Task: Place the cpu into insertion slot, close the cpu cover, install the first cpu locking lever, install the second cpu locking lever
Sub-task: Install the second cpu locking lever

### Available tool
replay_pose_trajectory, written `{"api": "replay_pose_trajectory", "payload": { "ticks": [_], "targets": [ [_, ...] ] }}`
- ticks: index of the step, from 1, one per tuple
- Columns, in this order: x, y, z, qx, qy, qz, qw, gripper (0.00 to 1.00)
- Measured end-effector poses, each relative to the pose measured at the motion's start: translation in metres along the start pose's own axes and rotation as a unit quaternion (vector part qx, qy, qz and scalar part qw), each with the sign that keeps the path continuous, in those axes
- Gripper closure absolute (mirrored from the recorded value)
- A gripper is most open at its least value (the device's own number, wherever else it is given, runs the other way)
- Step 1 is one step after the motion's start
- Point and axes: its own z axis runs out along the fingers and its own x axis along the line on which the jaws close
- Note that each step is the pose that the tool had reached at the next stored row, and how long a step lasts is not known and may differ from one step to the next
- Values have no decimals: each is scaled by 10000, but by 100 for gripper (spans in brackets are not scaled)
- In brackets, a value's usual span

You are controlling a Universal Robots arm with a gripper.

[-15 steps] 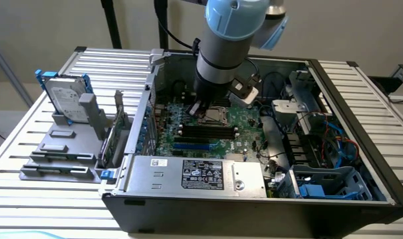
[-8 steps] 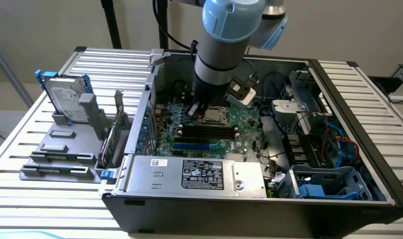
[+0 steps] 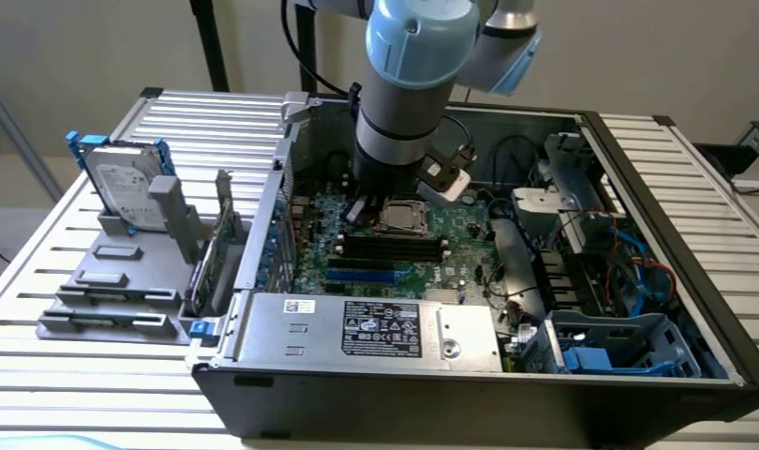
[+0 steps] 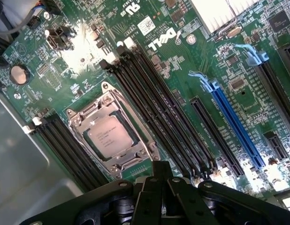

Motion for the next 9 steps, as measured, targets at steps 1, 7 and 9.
{"api": "replay_pose_trajectory", "payload": {
  "ticks": [1, 7, 9],
  "targets": [
    [-2, -10, 14, -1, 1, 0, 10000, 89],
    [-7, -20, 98, -7, 5, -3, 10000, 89],
    [-9, -21, 128, -9, 6, -4, 10000, 89]
  ]
}}
